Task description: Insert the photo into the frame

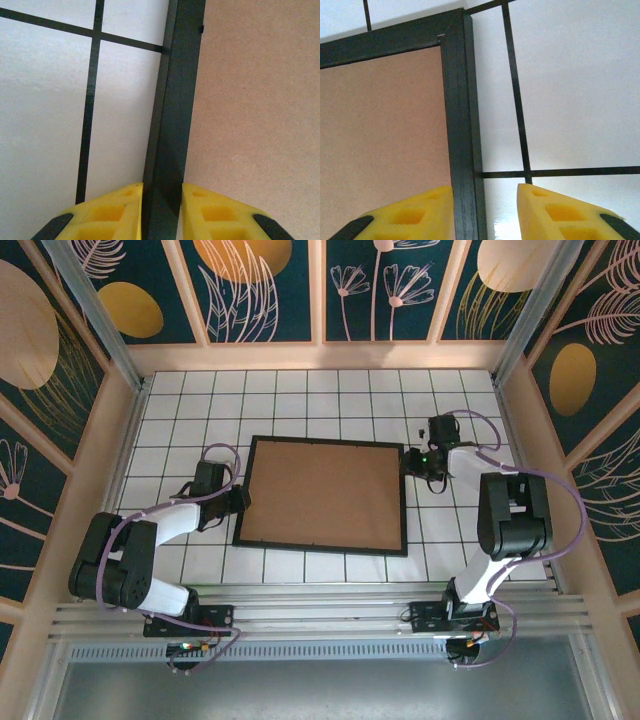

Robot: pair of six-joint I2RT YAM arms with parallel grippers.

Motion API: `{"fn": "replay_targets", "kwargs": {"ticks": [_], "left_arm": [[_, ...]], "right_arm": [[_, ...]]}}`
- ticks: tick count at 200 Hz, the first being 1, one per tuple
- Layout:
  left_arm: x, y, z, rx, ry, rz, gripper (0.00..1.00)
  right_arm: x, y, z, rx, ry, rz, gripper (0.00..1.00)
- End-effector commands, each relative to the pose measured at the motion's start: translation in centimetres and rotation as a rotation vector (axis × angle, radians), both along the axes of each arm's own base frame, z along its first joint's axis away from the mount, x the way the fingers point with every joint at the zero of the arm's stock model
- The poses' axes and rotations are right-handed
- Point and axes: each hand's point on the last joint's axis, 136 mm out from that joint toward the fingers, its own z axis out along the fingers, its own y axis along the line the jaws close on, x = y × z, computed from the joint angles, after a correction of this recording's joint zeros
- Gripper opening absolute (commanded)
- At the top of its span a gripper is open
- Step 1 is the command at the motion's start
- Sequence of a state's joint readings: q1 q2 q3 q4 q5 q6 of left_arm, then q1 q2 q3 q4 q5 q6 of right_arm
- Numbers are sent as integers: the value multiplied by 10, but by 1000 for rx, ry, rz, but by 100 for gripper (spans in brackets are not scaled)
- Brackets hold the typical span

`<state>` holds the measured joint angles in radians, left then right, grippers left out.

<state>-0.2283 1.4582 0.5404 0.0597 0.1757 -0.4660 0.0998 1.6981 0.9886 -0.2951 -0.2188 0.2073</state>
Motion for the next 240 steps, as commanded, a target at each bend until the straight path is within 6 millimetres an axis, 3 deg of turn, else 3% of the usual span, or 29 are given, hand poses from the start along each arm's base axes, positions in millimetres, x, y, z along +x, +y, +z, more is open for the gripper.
{"fn": "replay_targets", "kwargs": {"ticks": [1, 72, 143, 240], "left_arm": [[-4, -6, -2, -7, 21, -17, 25], [-4, -6, -3, -9, 23, -19, 25], [-4, -7, -4, -12, 26, -23, 25], [-4, -8, -2, -19, 22, -27, 25]], "right_arm": [[4, 2, 4, 9, 4, 14, 36], [5, 8, -9, 23, 27, 29, 34], [-6, 17, -24, 33, 69, 53, 33], [-20, 27, -29, 32, 92, 76, 33]]}}
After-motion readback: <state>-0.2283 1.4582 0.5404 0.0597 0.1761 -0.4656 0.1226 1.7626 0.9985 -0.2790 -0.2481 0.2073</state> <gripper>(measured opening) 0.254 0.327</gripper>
